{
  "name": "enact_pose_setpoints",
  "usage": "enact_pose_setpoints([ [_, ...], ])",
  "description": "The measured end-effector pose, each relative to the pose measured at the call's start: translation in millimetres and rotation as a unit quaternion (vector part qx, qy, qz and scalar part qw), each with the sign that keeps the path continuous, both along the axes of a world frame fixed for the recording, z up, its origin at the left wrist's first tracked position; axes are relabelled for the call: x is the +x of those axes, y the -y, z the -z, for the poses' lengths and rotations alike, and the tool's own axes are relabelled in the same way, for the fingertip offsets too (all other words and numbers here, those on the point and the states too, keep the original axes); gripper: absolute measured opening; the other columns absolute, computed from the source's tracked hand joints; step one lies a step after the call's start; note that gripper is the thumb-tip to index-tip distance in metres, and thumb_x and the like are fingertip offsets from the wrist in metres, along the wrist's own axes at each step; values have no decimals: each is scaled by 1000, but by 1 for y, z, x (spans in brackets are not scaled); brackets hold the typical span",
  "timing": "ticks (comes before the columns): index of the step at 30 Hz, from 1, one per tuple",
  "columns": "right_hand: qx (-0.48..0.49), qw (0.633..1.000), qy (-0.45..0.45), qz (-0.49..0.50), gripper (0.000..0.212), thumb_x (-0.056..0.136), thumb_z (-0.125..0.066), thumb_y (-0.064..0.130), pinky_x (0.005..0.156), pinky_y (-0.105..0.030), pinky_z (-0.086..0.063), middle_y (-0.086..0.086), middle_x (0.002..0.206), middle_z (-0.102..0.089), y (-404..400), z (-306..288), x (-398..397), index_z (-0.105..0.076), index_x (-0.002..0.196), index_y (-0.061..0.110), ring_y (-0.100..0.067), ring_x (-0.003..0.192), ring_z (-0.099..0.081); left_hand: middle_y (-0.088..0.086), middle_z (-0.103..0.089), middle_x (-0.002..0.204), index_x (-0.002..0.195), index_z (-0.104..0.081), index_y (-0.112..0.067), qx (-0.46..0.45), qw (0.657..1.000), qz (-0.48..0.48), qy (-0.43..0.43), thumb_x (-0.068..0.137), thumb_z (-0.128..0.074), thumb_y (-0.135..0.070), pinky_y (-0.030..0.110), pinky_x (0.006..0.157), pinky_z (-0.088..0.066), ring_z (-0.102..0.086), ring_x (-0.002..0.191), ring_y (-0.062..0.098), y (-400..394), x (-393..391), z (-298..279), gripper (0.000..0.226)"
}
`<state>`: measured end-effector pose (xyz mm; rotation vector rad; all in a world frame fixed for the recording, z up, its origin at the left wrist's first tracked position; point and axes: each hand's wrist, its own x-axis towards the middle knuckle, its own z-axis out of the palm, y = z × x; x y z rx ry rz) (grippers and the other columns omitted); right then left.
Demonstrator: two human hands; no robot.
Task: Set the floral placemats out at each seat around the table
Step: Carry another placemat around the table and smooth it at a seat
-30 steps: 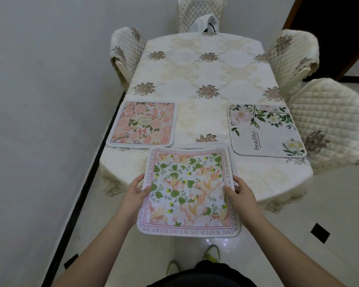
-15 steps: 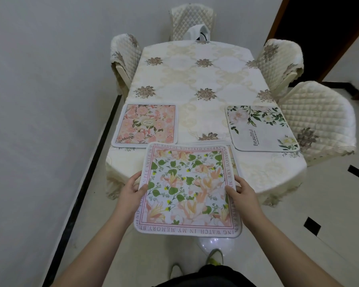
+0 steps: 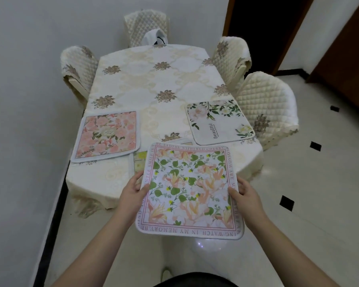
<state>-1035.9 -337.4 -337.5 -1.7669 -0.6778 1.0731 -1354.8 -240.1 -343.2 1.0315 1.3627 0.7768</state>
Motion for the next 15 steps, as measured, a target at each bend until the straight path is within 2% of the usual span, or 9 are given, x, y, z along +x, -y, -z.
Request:
enact_pose_setpoints([
  [2, 5, 1000, -10, 19, 36, 95, -62, 16, 75, -47, -61, 2, 101, -76, 13, -2, 28, -57, 126, 34, -19, 82, -75, 7, -78, 94, 133, -49, -44, 2, 1000, 28, -4, 98, -61, -14, 42, 55, -61, -76, 77, 33, 0, 32, -4, 47],
  [8, 12, 996, -11, 82, 32, 96, -60, 15, 75, -52, -60, 0, 90, -77, 56, -8, 115, -57, 119, 37, -25, 78, -76, 5, -79, 89, 136, -46, -42, 26, 993, 108, -28, 99, -60, -15, 40, 53, -60, -77, 74, 29, 6, 136, -13, 48],
  [11, 17, 993, 1, 119, 35, 95, -61, 14, 79, -51, -59, 4, 90, -77, 80, -9, 155, -57, 123, 35, -22, 79, -76, 0, -79, 89, 135, -46, -45, 41, 988, 141, -48, 98, -62, -20, 46, 64, -62, -77, 75, 24, 11, 184, -13, 47],
  [13, 27, 989, 6, 142, 36, 94, -61, 12, 80, -50, -59, 6, 90, -77, 98, -9, 179, -58, 126, 29, -19, 80, -76, 3, -79, 93, 135, -48, -44, 38, 986, 162, -28, 97, -64, -21, 52, 71, -61, -77, 80, 27, 15, 214, -14, 47],
  [15, 39, 985, 7, 165, 35, 93, -61, 8, 78, -48, -60, 3, 89, -77, 116, -10, 199, -61, 121, 29, -20, 79, -76, 7, -78, 96, 132, -51, -46, 29, 984, 177, 0, 94, -69, -24, 56, 75, -60, -76, 85, 31, 20, 242, -15, 48],
])
